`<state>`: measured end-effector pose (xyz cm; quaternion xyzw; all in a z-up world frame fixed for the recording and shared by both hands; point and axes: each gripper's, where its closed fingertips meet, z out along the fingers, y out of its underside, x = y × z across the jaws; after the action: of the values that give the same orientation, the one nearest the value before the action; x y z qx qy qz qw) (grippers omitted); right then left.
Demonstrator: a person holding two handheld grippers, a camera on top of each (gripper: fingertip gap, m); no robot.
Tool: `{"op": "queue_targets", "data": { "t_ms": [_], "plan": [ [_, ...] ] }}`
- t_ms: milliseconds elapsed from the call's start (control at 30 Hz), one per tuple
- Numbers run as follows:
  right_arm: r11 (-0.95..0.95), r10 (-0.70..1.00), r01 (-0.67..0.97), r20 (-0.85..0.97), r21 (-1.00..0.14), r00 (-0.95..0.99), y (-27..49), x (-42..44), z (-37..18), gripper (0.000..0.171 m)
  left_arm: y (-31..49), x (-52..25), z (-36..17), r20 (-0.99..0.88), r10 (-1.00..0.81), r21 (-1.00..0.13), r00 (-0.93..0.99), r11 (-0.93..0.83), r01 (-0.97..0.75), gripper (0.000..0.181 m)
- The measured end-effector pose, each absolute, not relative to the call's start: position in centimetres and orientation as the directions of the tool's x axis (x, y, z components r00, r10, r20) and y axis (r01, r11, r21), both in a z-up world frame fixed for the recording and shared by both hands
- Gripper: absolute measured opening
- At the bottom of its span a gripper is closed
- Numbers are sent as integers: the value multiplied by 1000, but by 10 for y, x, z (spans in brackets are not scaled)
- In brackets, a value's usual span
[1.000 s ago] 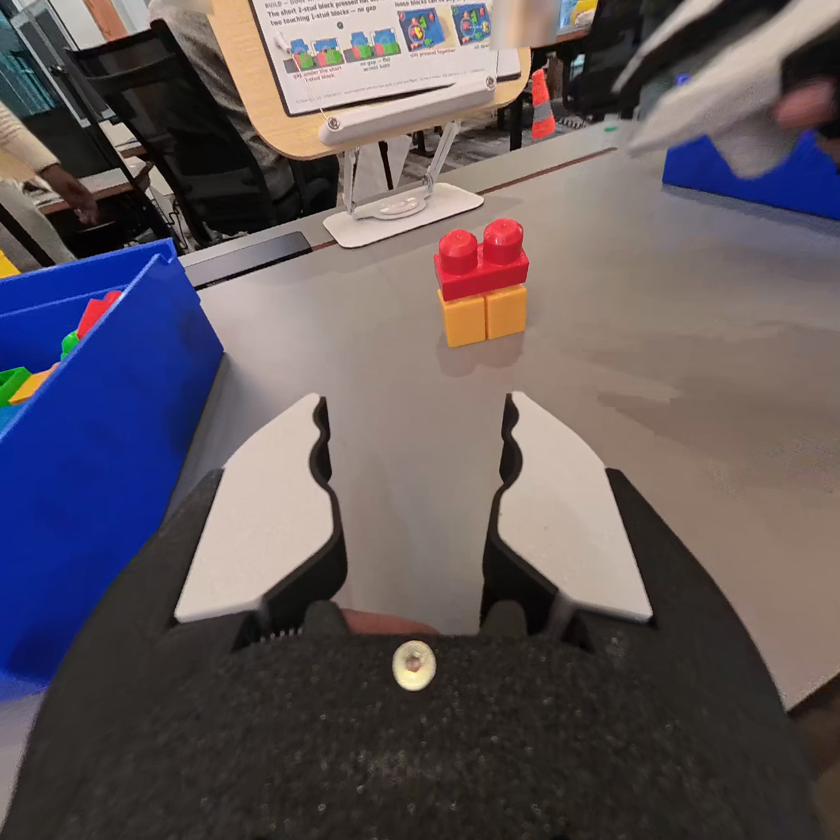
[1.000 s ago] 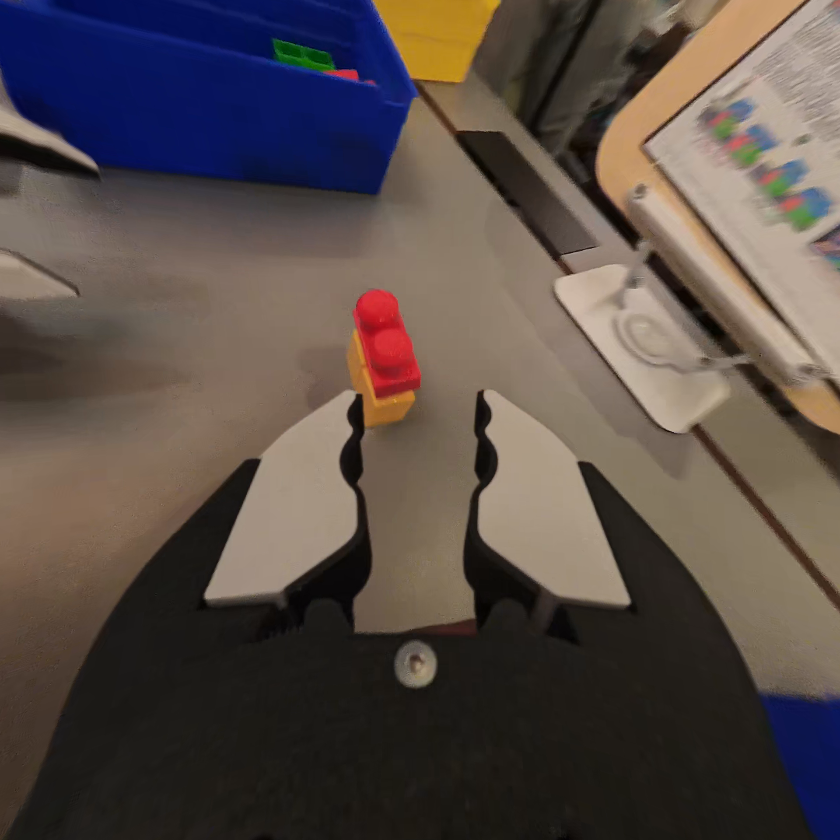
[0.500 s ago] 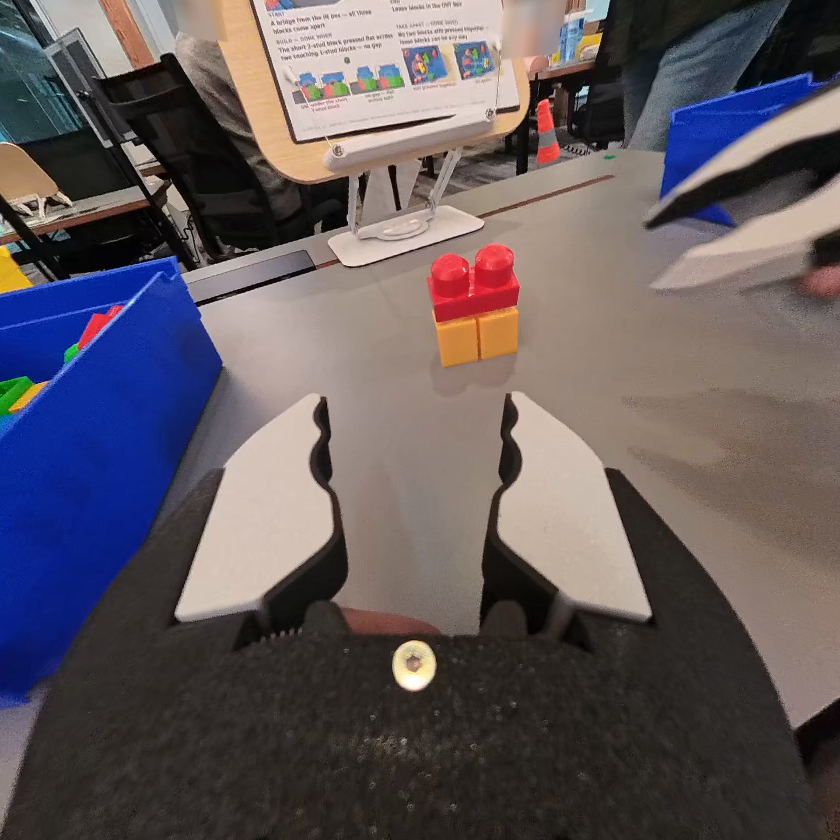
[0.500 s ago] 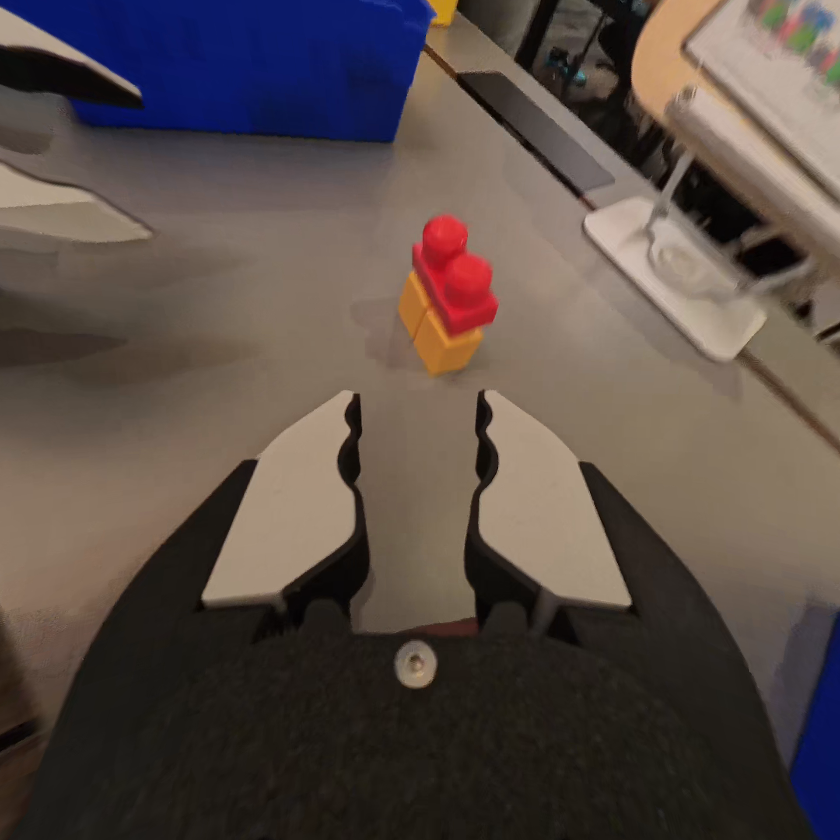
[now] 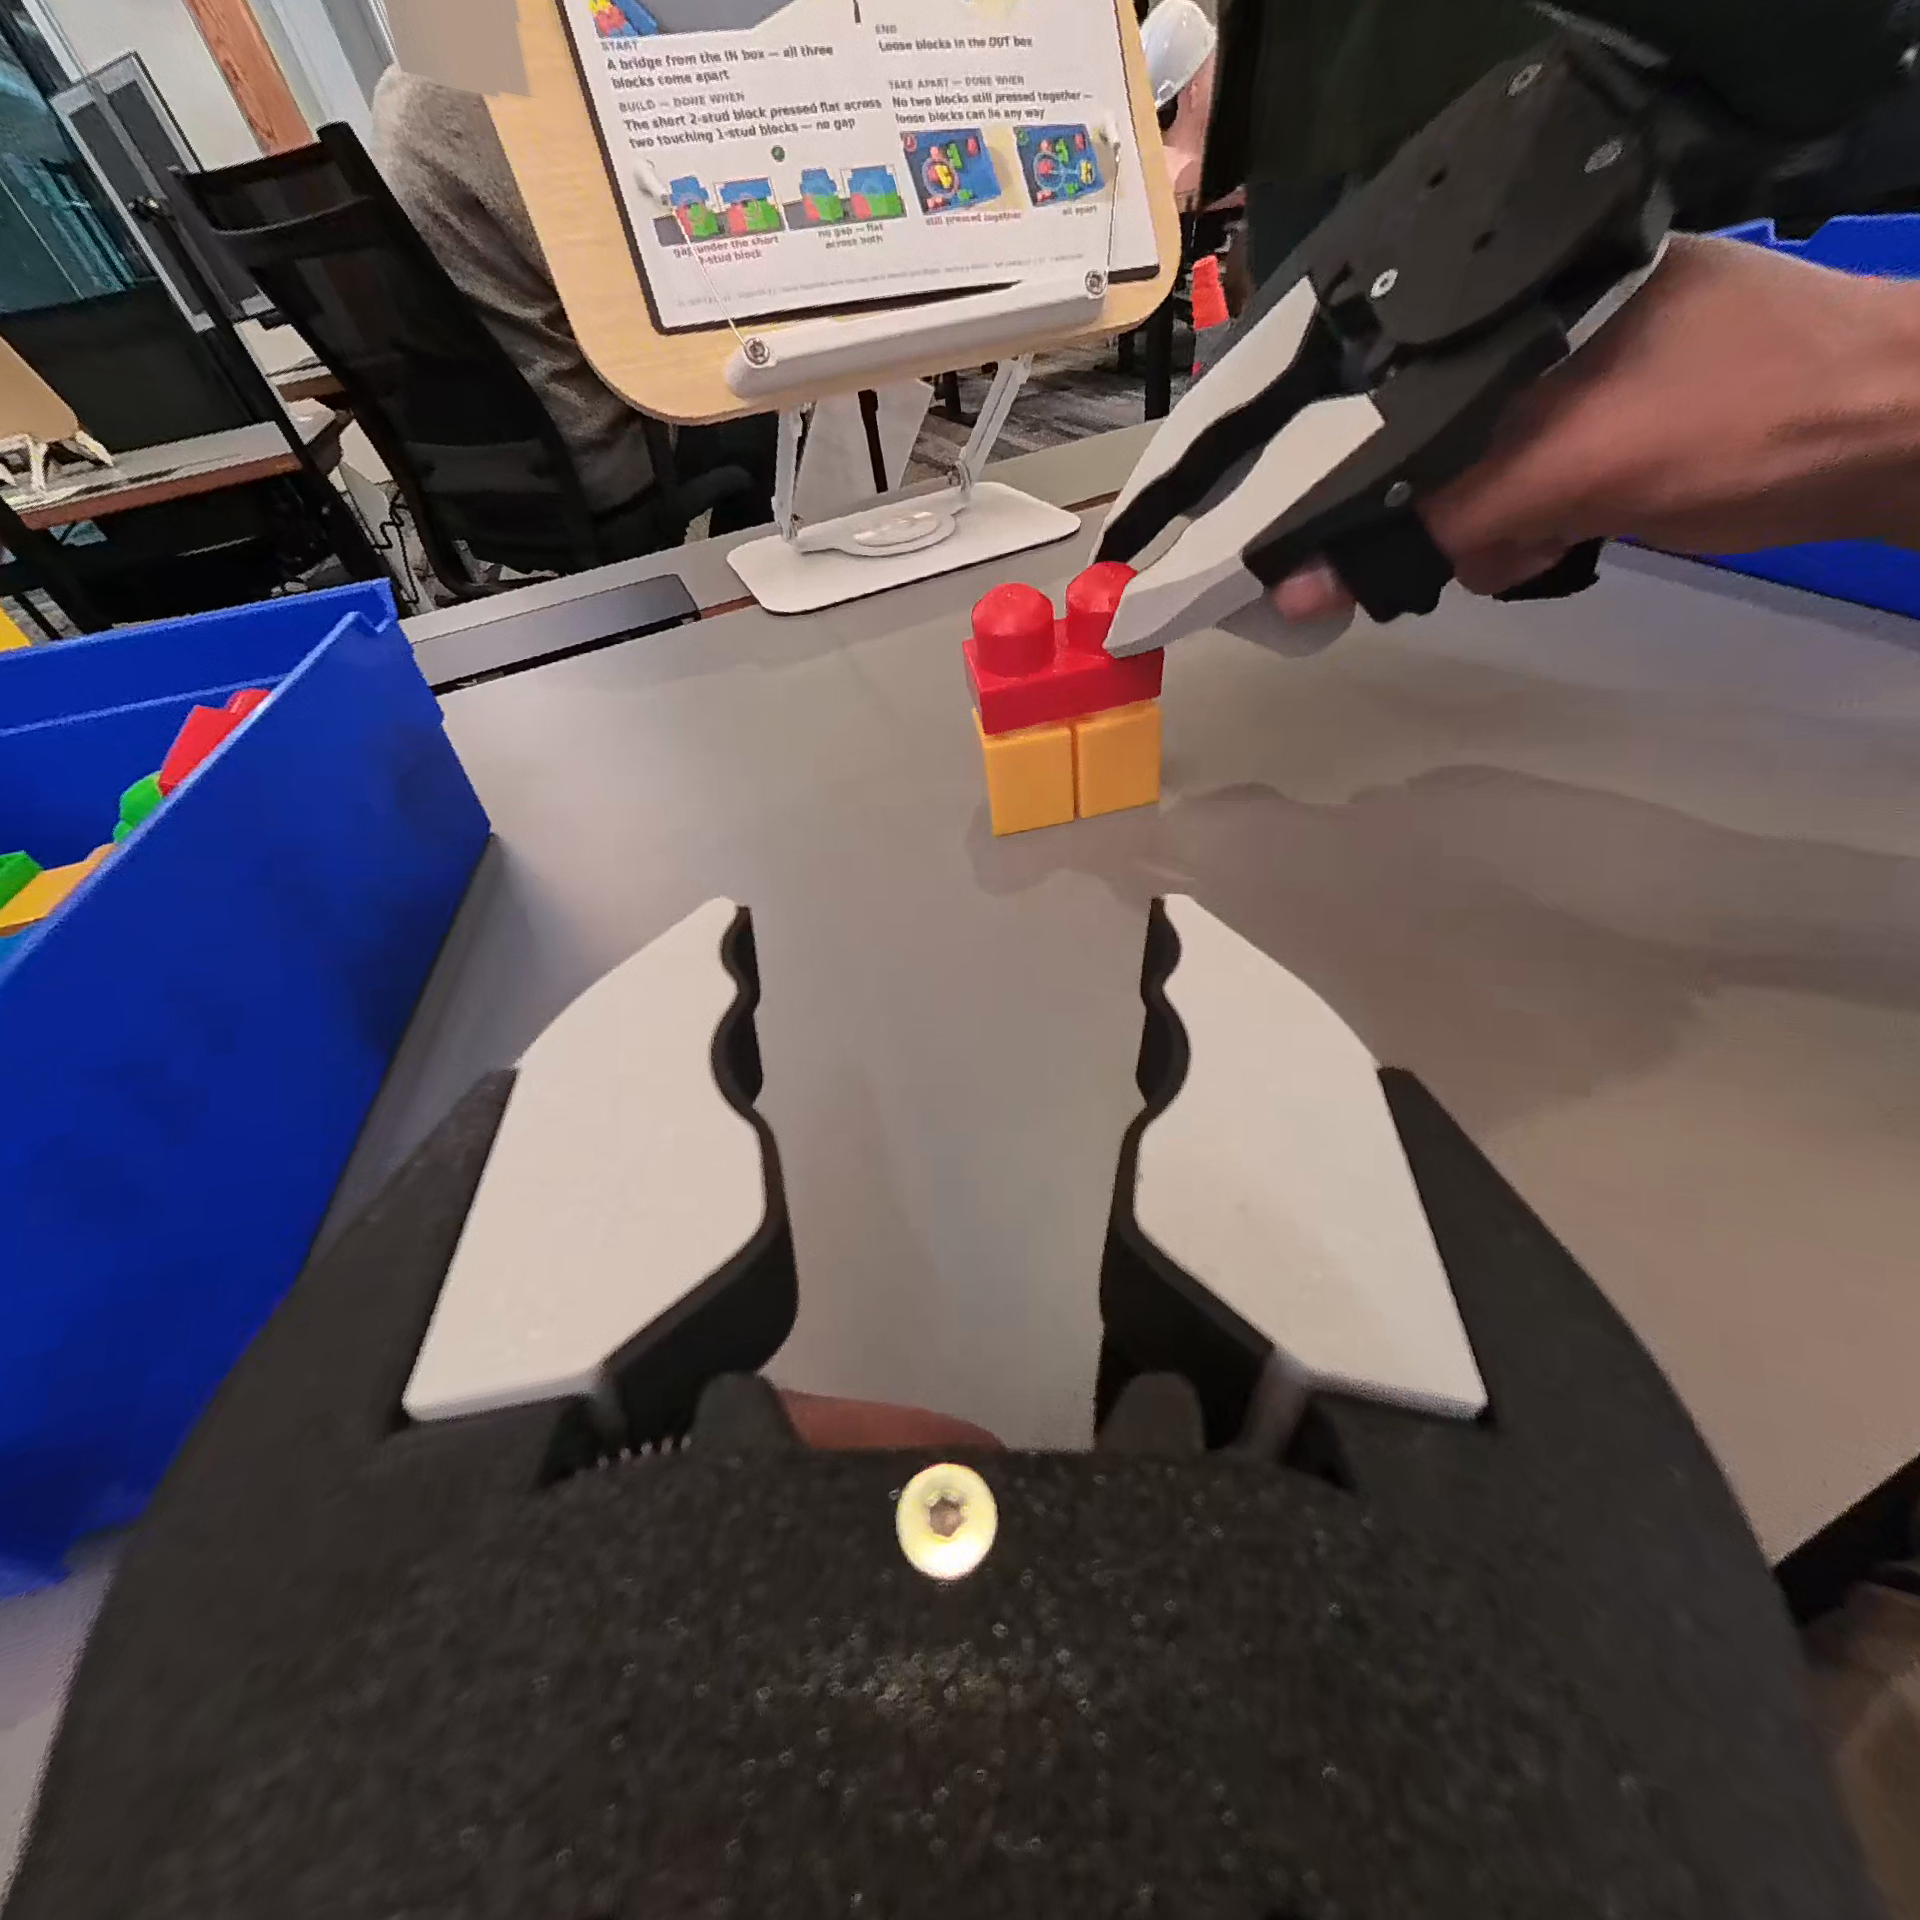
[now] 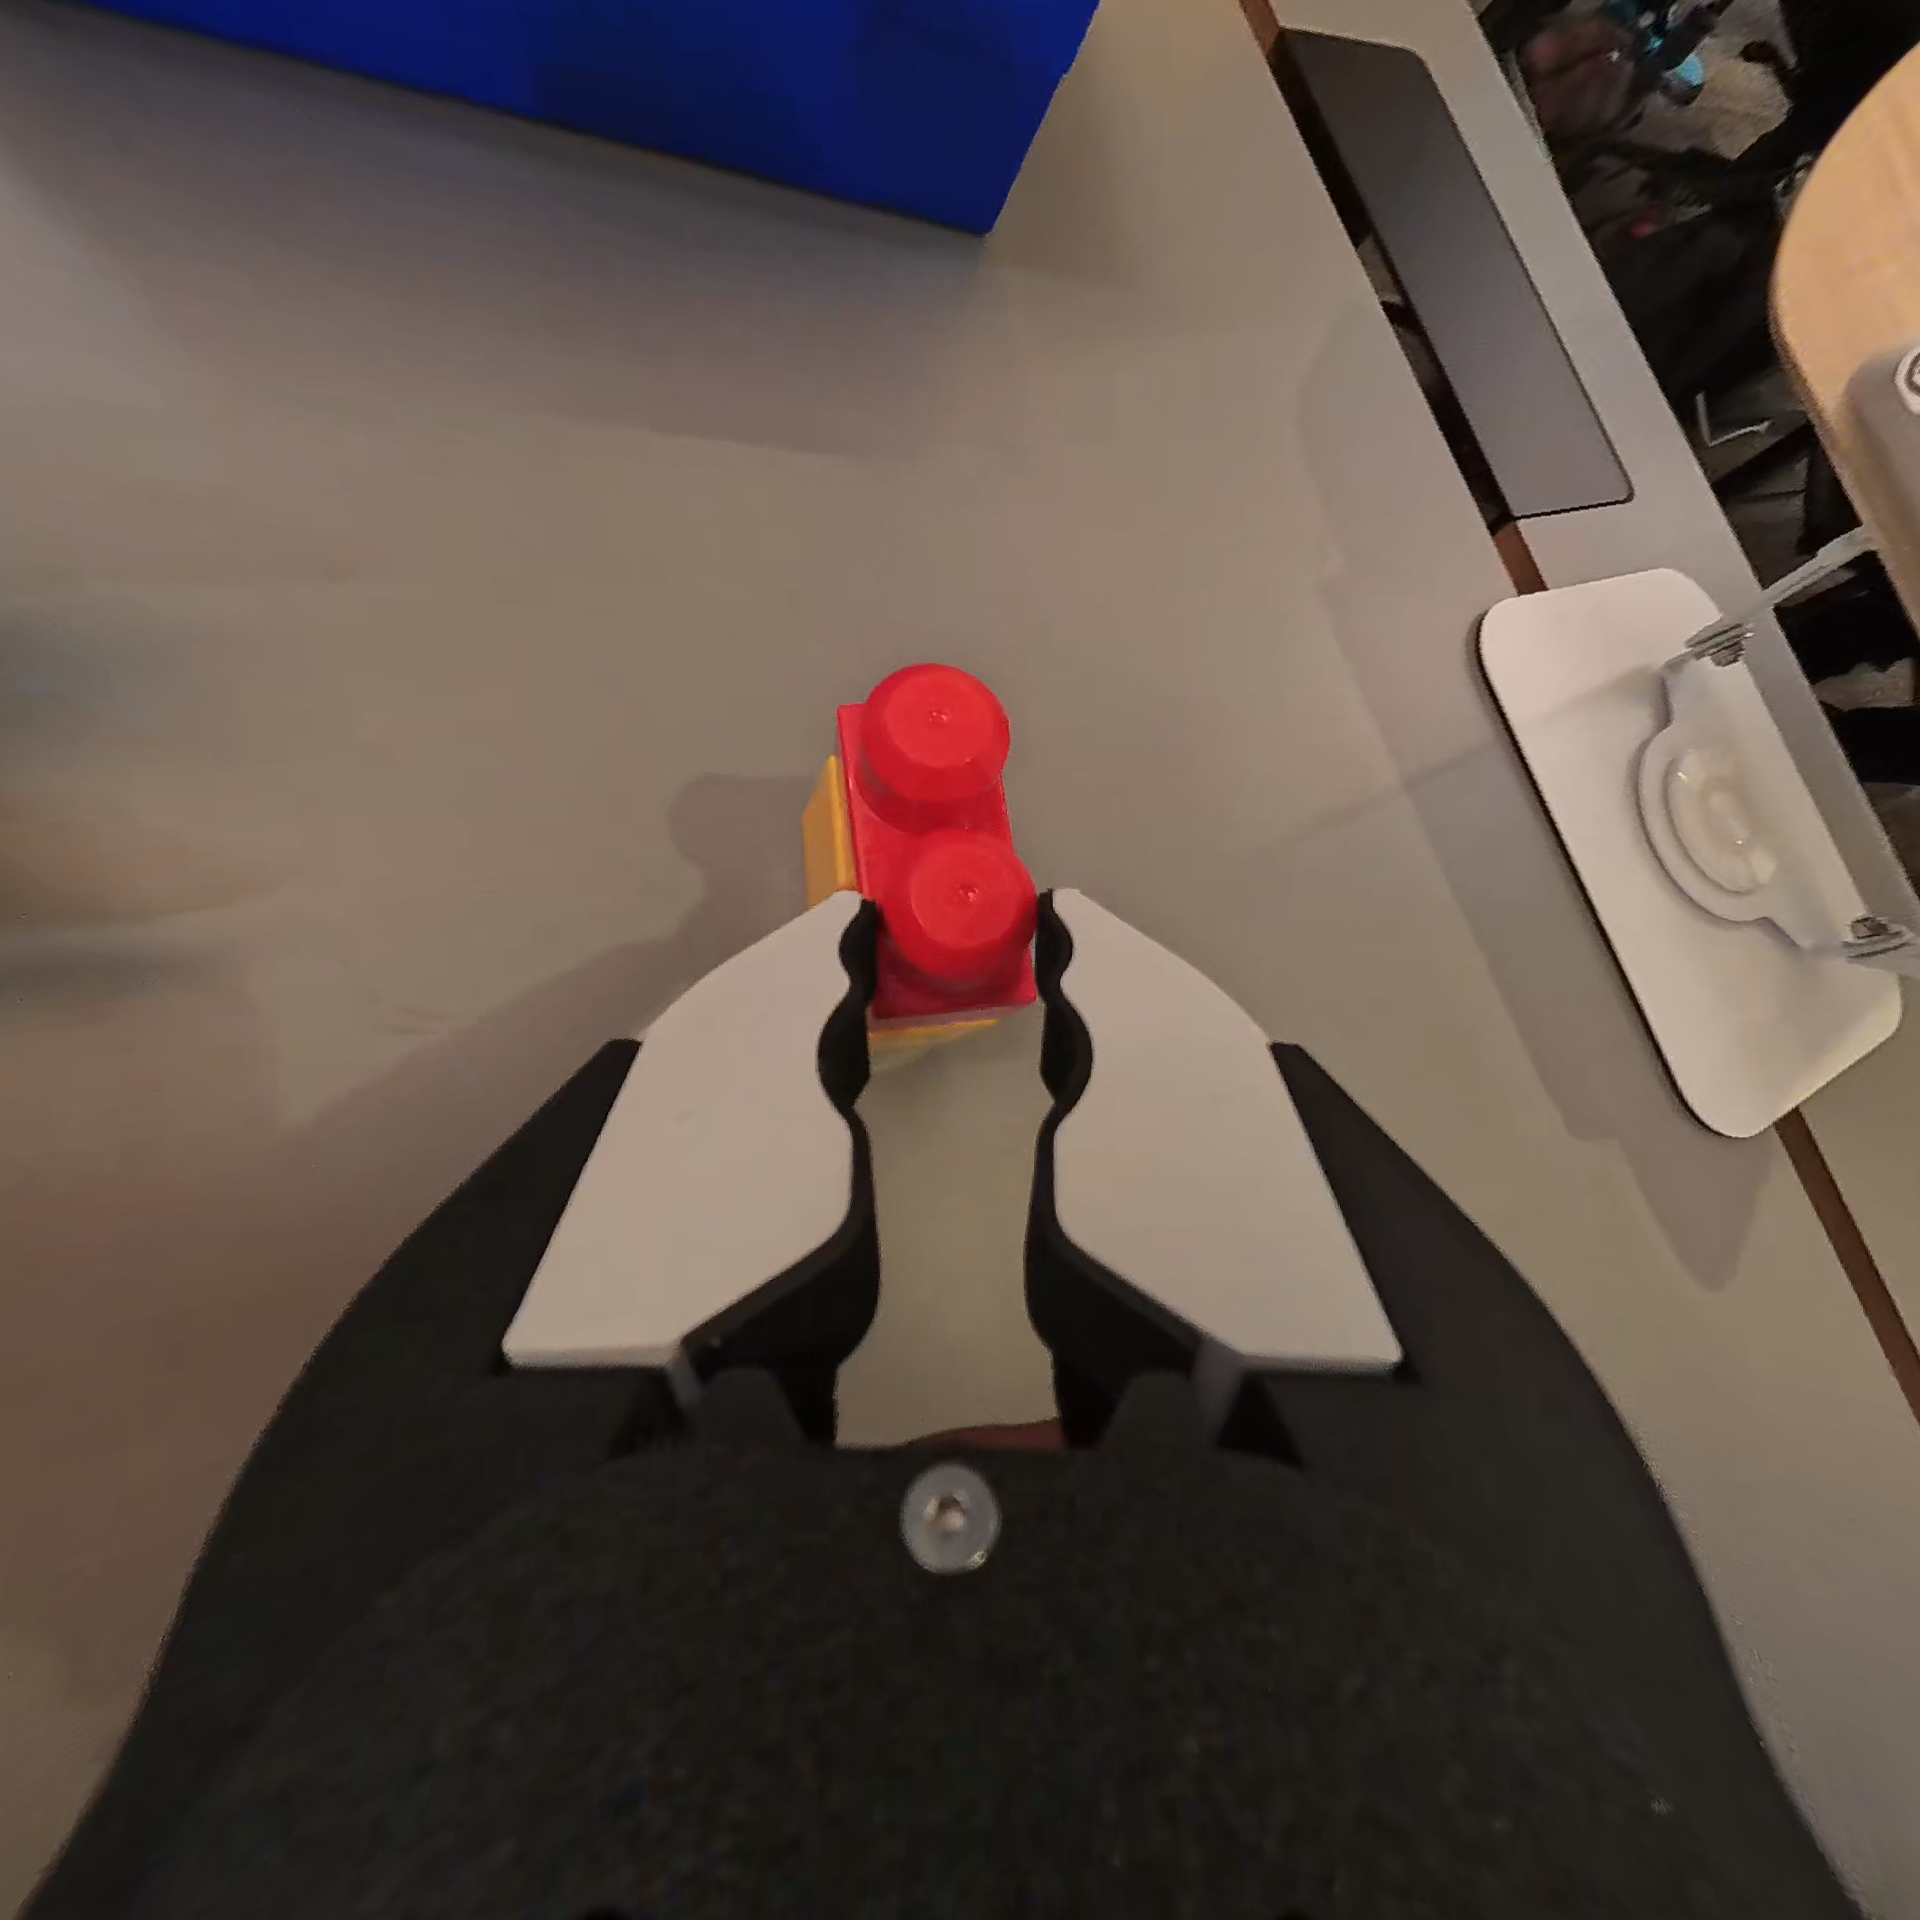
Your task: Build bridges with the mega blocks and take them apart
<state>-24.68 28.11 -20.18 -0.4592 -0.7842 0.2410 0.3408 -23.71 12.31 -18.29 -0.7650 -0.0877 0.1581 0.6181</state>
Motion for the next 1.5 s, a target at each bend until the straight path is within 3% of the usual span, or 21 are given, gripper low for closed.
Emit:
{"op": "queue_targets", "data": {
  "t_ms": [433,633,867,1200,1500],
  "plan": [
    [279,945,633,89,-722,-315,291,-251,-203,29,124,-237,-184,-136,325,-971,936,-231,-61,70],
    [265,949,640,76,-721,-307,293,-250,-204,29,125,-236,-185,-146,324,-969,935,-238,-68,70],
    [230,960,623,69,-748,-272,298,-245,-193,46,126,-236,-186,-150,325,-968,934,-242,-71,70],
    [115,990,534,51,-838,-134,289,-170,-187,58,131,-236,-193,-171,331,-953,928,-296,-70,71],
    [40,998,595,9,-803,-56,283,-107,-199,62,131,-237,-192,-164,331,-955,929,-289,-66,70]
  ]
}}
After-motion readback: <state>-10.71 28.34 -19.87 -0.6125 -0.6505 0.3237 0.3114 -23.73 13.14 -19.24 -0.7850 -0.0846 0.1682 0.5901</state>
